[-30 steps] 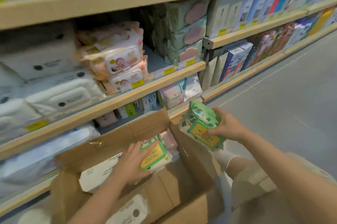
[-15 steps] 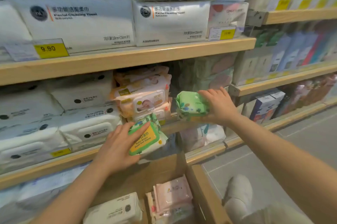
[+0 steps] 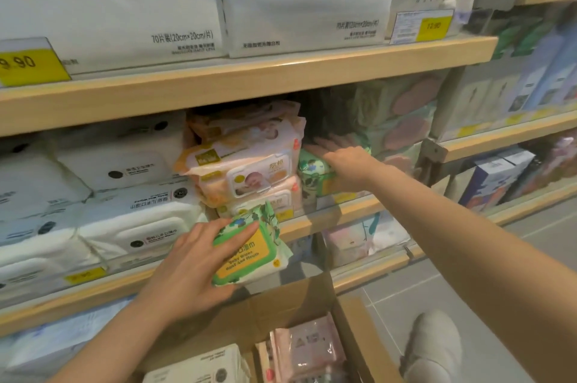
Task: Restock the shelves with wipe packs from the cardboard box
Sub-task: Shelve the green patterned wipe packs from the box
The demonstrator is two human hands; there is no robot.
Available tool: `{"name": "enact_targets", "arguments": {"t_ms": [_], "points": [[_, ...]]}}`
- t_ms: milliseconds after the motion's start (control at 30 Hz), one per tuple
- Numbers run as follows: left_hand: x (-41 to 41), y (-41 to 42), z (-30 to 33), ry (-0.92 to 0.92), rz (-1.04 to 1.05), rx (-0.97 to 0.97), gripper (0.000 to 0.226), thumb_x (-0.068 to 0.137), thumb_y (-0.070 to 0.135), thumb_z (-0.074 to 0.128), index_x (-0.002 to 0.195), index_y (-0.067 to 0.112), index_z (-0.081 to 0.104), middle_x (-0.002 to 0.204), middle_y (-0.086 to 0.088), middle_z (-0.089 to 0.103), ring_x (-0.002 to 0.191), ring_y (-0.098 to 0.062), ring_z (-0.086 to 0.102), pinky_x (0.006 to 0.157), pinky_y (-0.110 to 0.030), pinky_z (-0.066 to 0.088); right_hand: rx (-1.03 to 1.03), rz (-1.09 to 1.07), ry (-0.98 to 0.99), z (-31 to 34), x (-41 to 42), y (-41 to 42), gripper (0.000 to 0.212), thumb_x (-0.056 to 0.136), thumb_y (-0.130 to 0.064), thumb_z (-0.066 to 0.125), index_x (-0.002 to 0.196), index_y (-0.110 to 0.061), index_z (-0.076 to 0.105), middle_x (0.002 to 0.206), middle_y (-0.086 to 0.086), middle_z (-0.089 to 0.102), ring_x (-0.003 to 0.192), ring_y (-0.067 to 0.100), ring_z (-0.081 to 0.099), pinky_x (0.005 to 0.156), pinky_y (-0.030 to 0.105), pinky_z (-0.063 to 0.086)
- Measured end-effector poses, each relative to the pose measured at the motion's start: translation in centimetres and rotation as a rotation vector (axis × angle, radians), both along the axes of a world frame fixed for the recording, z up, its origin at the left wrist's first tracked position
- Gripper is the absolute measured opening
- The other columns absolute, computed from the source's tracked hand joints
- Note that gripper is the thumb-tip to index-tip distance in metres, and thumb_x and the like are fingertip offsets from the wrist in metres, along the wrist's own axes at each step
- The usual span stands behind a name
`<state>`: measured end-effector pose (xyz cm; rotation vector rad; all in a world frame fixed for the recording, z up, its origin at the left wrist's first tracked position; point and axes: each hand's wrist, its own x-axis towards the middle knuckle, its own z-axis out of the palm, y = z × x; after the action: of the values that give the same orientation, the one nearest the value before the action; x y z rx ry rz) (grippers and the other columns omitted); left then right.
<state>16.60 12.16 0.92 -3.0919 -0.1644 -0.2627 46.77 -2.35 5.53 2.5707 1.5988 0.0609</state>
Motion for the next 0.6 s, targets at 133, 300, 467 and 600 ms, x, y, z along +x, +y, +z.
{"name": "enact_targets", "arguments": {"t_ms": [133, 300, 467, 600], "points": [[-0.2, 0.1, -0.1, 0.004, -0.01, -0.017, 0.096, 0.067, 0.055, 0.063, 0.148, 0.039, 0.012, 0.133, -0.008, 0.045, 0.111, -0.022, 0.043, 0.082, -0.042, 0.05, -0.073, -0.016, 0.037, 0.8, 0.4, 1.2, 0.089, 0.081, -0.038, 0.068, 0.149, -0.032, 0.012, 0.155, 0.002, 0.024, 0.138, 0.027, 0.027, 0.11, 0.042, 0.028], [-0.2, 0.2, 0.0, -0.014, -0.015, -0.023, 0.091, 0.068, 0.057, 0.055, 0.148, 0.039, 0.014, 0.132, -0.007, 0.045, 0.111, -0.019, 0.039, 0.081, -0.042, 0.05, -0.114, -0.051, 0.088, 1.7, -0.4, 2.4, 0.085, 0.082, -0.031, 0.068, 0.149, -0.029, 0.016, 0.151, 0.004, 0.032, 0.135, 0.026, 0.032, 0.109, 0.04, 0.028], [-0.1, 0.2, 0.1, -0.017, -0.004, -0.009, 0.088, 0.068, 0.061, 0.048, 0.148, 0.037, 0.017, 0.129, -0.005, 0.047, 0.109, -0.018, 0.04, 0.078, -0.04, 0.052, -0.043, -0.006, 0.007, 0.4, -0.9, 2.1, 0.081, 0.082, -0.028, 0.065, 0.149, -0.028, 0.019, 0.15, 0.003, 0.032, 0.137, 0.026, 0.029, 0.112, 0.044, 0.023], [0.1, -0.1, 0.2, -0.011, -0.013, 0.001, 0.087, 0.068, 0.061, 0.047, 0.147, 0.036, 0.02, 0.127, -0.006, 0.051, 0.108, -0.018, 0.04, 0.074, -0.041, 0.051, -0.007, 0.061, -0.11, -0.8, -1.0, 2.8, 0.076, 0.082, -0.023, 0.062, 0.147, -0.026, 0.024, 0.146, 0.003, 0.037, 0.135, 0.026, 0.032, 0.115, 0.048, 0.016]]}}
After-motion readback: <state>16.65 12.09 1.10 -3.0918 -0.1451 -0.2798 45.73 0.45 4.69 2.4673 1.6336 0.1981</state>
